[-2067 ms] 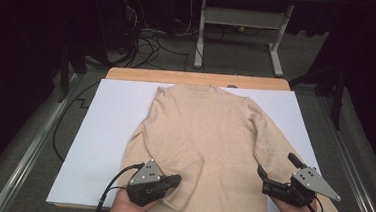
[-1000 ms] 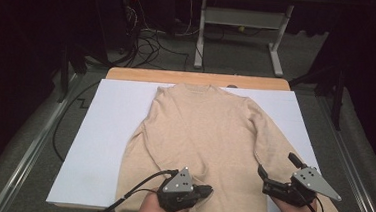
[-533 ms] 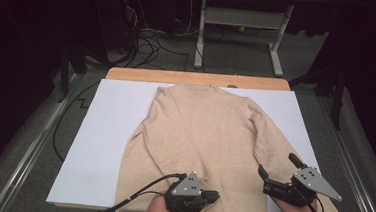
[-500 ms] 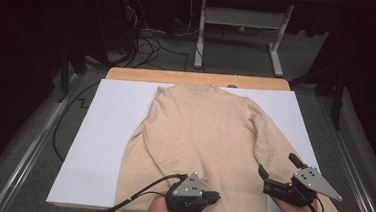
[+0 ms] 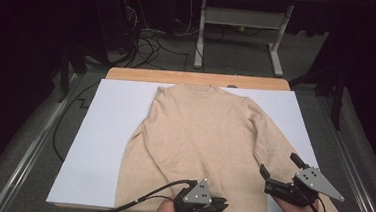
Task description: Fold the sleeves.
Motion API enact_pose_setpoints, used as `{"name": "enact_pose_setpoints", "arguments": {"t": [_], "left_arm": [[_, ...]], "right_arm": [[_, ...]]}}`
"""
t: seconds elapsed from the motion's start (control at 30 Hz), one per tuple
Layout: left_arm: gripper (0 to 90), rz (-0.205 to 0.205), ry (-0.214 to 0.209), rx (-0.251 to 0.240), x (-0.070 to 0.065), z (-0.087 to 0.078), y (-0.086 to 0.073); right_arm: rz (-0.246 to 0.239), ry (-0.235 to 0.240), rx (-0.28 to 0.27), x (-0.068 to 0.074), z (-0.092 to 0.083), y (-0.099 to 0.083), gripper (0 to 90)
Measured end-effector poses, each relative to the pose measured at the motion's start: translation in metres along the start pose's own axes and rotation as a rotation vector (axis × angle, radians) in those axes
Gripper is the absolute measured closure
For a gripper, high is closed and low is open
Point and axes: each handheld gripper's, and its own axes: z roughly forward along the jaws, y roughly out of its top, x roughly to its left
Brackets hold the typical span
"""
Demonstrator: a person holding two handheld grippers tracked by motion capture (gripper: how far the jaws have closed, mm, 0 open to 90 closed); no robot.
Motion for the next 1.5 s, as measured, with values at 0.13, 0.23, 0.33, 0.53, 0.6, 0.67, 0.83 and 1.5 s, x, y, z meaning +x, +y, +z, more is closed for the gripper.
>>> {"name": "enact_pose_setpoints", "arguments": {"t": [0.13,0.23,0.33,0.53,0.6,0.67,0.83,1.5], "left_arm": [[76.1,-0.005,0.004,-0.017,0.001,-0.003,0.001],[73.5,-0.005,0.0,-0.041,0.0,-0.008,0.003],[69.9,-0.012,0.006,-0.06,0.0,-0.014,0.005],[66.5,-0.038,0.052,-0.094,0.01,-0.029,0.004],[67.5,-0.056,0.088,-0.119,0.018,-0.037,0.002],[76.3,-0.067,0.126,-0.126,0.023,-0.043,-0.001],[87.7,-0.117,0.223,-0.034,0.034,-0.042,-0.016],[87.9,-0.009,0.078,0.103,-0.001,0.001,-0.016]], "right_arm": [[0.0,0.001,0.0,0.0,0.0,0.0,0.1],[0.0,0.001,0.001,0.001,0.0,0.0,0.1],[0.0,0.0,0.001,0.001,0.0,0.0,0.1],[-0.006,0.002,0.002,0.002,0.0,0.0,0.1],[-0.004,0.002,-0.001,0.002,0.0,0.0,0.1],[-0.005,0.001,-0.002,0.002,0.0,0.0,0.1],[-0.003,0.001,-0.002,0.002,0.0,0.0,0.1],[-0.001,0.001,0.0,0.001,0.0,0.0,0.1]]}}
